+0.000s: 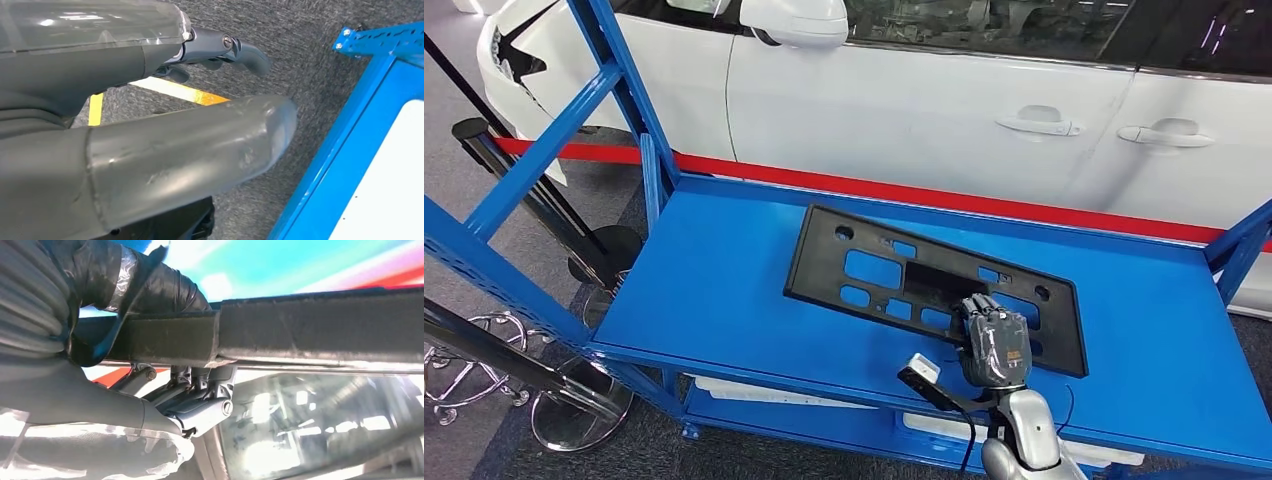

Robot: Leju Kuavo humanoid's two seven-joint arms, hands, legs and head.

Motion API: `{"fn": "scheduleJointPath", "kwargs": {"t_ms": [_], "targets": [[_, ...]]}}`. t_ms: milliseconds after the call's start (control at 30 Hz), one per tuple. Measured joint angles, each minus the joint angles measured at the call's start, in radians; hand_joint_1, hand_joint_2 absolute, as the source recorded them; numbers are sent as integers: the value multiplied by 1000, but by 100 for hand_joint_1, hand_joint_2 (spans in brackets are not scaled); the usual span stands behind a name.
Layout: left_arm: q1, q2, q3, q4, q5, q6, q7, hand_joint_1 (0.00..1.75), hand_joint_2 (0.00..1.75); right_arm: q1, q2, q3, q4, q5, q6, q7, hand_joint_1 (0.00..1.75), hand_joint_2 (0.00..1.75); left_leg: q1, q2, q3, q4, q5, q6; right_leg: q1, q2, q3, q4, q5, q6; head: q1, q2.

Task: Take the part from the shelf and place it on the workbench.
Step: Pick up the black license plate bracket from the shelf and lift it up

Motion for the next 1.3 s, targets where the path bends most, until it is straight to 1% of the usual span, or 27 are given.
{"fn": "scheduleJointPath", "kwargs": {"t_ms": [33, 67, 133, 167, 200, 300, 367, 400, 467, 500, 533, 567, 600, 667, 733, 833, 867, 900, 967, 1000, 1033, 1067, 1100, 1167, 1200, 1233, 1300], "targets": [[0, 0, 6, 0, 2, -9, -6, 0, 0, 10, -3, -2, -54, -124, 4, -82, 175, 175, 0, -1, 0, 1, -1, 0, -1, 0, -8, 12, 8, 1, 0, 0], [1, 0, 13, 0, 3, -18, -15, 0, 0, 22, -9, -3, -121, -250, 12, -165, 175, 175, 0, -2, 2, 2, -3, -1, -3, 0, 3, -15, 34, 1, 0, 0], [2, -1, 26, 0, 8, -35, -37, 0, 0, 47, -22, -4, -277, -468, 53, -309, 175, 175, 0, -6, 7, 4, -9, -7, -4, 0, 64, -147, 108, -3, 0, 0], [2, -1, 32, 0, 10, -40, -47, 0, 0, 56, -27, -2, -353, -537, 81, -350, 175, 175, -2, -7, 8, 6, -12, -12, -3, 0, 91, -207, 130, -7, 0, 0], [3, -1, 38, 0, 12, -44, -53, 0, 0, 63, -31, 0, -421, -578, 106, -376, 175, 175, -4, -7, 8, 7, -15, -17, 0, 0, 107, -245, 140, -11, 0, 0], [3, -1, 52, 0, 14, -49, -62, 0, 0, 89, -39, 11, -568, -611, 136, -397, 175, 175, -5, -6, 7, 8, -21, -36, 5, 1, 111, -260, 135, -29, 0, 0], [3, -2, 59, 0, 13, -51, -63, 0, 0, 101, -42, 18, -623, -614, 141, -406, 175, 175, -2, -4, -5, 39, -46, -46, 3, 1, 114, -265, 137, -44, 0, 0], [3, -2, 61, 0, 12, -52, -63, 0, 0, 105, -44, 22, -642, -618, 145, -413, 175, 175, 0, -3, -24, 82, -73, -49, 2, 0, 115, -267, 138, -51, 0, 0], [3, -3, 63, 0, 11, -52, -65, 0, 0, 113, -48, 30, -667, -633, 156, -424, 175, 175, 1, -2, -85, 215, -137, -53, 6, -1, 115, -267, 137, -58, 0, 0], [3, -3, 65, 0, 10, -52, -66, 0, 0, 118, -49, 35, -675, -646, 166, -428, 175, 175, 1, -2, -113, 272, -156, -53, 9, -1, 115, -266, 136, -60, 0, 0], [4, -3, 67, 0, 9, -53, -67, 0, 0, 123, -51, 41, -681, -665, 183, -432, 175, 175, 0, -2, -127, 300, -156, -52, 11, -1, 116, -266, 135, -61, 0, 0], [5, -2, 69, 0, 8, -55, -69, 0, 0, 127, -54, 47, -688, -694, 210, -437, 175, 175, 0, -2, -123, 288, -137, -48, 14, 0, 117, -265, 134, -62, 0, 0], [5, -2, 71, 0, 7, -58, -71, 0, 0, 129, -57, 54, -694, -736, 250, -443, 175, 175, -2, -2, -101, 240, -103, -43, 17, 1, 120, -264, 133, -63, 0, 0], [3, -1, 78, 0, 5, -67, -74, 0, 0, 129, -66, 71, -710, -872, 390, -456, 175, 175, -9, -1, -37, 102, -40, -24, 23, 2, 123, -263, 131, -62, 0, 0], [1, 1, 85, 0, 0, -76, -70, 0, 0, 123, -74, 94, -720, -1046, 601, -450, 175, 175, -15, 0, -3, 27, -18, -12, 24, 2, 121, -260, 131, -56, 0, 0], [-2, 4, 88, 0, -13, -71, -37, 0, 0, 94, -83, 143, -707, -1225, 880, -390, 175, 175, -15, 1, 1, 6, -5, -6, 22, 3, 117, -260, 133, -41, 0, 0], [-4, 4, 90, 0, -16, -62, -21, 0, 0, 89, -88, 160, -697, -1255, 944, -378, 175, 175, -11, 2, 2, -2, 2, -3, 22, 3, 113, -248, 120, -35, 0, 0], [-5, 4, 92, 0, -17, -52, -4, 0, 0, 94, -96, 175, -687, -1271, 995, -377, 175, 175, -7, 3, 2, -9, 9, 0, 21, 3, 101, -215, 94, -30, 0, 0], [-5, 4, 100, 0, -17, -36, 21, 0, 0, 131, -119, 193, -673, -1275, 1060, -395, 175, 175, -5, 1, -3, -12, 14, 3, 13, 3, 54, -95, 18, -18, 0, 0], [-3, 4, 104, 0, -18, -32, 29, 0, 0, 153, -131, 198, -666, -1271, 1077, -406, 175, 175, -5, 0, -6, -11, 16, 3, 9, 3, 29, -34, -10, -13, 0, 0], [0, 4, 107, 0, -19, -30, 34, 0, 0, 170, -143, 202, -659, -1267, 1089, -413, 175, 175, -5, 0, -9, -10, 17, 1, 4, 2, 17, 2, -21, -8, 0, 0], [1, 3, 109, 0, -21, -26, 41, 0, 0, 183, -153, 204, -653, -1265, 1098, -416, 175, 175, -4, 1, -12, -7, 18, 0, 0, 2, 22, -2, -10, -4, 0, 0], [1, 3, 110, 0, -24, -22, 47, 0, 0, 193, -161, 206, -648, -1261, 1107, -416, 175, 175, -3, 1, -15, -4, 18, -3, -4, 1, 47, -43, 16, -1, 0, 0], [-2, 3, 111, 0, -34, -16, 60, 0, 0, 207, -172, 206, -644, -1239, 1122, -418, 175, 175, -2, 2, -21, 6, 18, -11, -9, 0, 125, -182, 74, 3, 0, 0], [-3, 3, 111, 0, -38, -15, 64, 0, 0, 215, -176, 206, -644, -1222, 1123, -423, 175, 175, -3, 2, -23, 10, 18, -16, -9, 1, 153, -234, 90, 0, 0, 0], [-4, 3, 111, 0, -42, -14, 68, 0, 0, 224, -179, 205, -644, -1203, 1120, -431, 175, 175, -5, 1, -25, 13, 19, -23, -7, 3, 166, -262, 96, -3, 0, 0], [-3, 3, 111, 0, -48, -12, 73, 0, 0, 242, -183, 202, -646, -1172, 1112, -447, 175, 175, -5, 0, -29, 13, 26, -37, -3, 5, 161, -267, 102, -17, 0, 0]]}}
